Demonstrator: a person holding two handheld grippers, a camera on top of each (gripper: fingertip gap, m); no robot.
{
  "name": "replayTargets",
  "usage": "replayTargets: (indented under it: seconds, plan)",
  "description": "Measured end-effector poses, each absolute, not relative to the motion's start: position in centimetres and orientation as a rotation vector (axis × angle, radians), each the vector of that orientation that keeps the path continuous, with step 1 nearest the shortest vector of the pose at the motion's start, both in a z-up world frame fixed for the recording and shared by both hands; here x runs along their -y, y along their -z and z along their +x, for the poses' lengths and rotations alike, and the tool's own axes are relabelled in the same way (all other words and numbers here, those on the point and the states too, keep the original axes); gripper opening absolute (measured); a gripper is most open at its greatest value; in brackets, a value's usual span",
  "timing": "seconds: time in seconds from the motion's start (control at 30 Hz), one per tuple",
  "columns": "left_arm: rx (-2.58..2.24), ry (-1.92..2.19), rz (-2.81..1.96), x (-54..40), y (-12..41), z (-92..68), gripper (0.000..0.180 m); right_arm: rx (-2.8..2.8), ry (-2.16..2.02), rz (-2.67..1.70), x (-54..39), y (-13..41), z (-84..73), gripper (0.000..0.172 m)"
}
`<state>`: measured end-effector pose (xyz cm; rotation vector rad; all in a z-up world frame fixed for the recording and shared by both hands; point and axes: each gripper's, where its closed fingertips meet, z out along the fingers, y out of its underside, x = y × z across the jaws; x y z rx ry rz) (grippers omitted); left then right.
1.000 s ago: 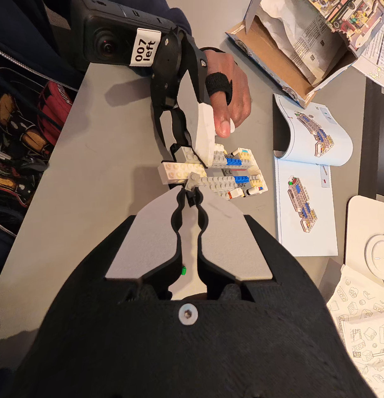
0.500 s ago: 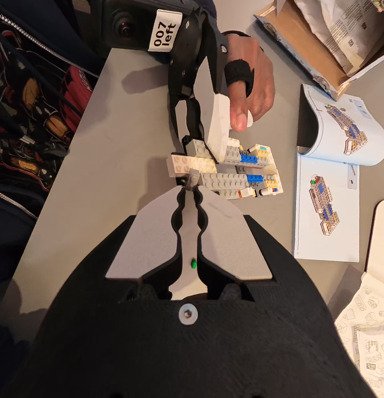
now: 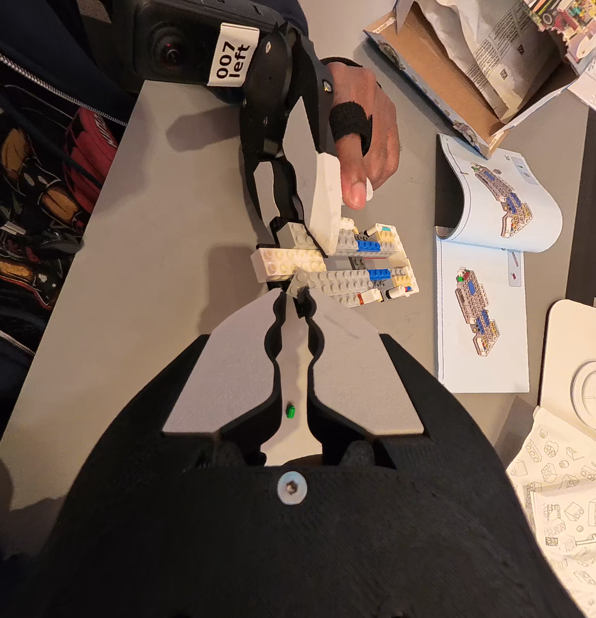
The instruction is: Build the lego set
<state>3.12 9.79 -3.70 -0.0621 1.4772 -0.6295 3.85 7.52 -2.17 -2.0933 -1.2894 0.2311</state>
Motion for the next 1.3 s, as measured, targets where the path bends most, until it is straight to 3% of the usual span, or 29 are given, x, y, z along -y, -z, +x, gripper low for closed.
replayTargets:
  seconds: [0.87,1.13,1.3]
  plan:
    - [-1.454,0.670,-0.113,-10.3,3.2,3.1,0.020,1.245,-0.268,-1.960,-8.5,0.7,4.1,0.010]
    - [-1.442,0.761,-0.149,-10.4,2.5,2.6,0.020,1.377,-0.215,-1.804,-8.0,1.2,4.2,0.026]
    - [-1.457,0.817,-0.154,-10.2,2.4,2.2,0.020,1.418,-0.127,-1.690,-8.5,0.9,3.9,0.026]
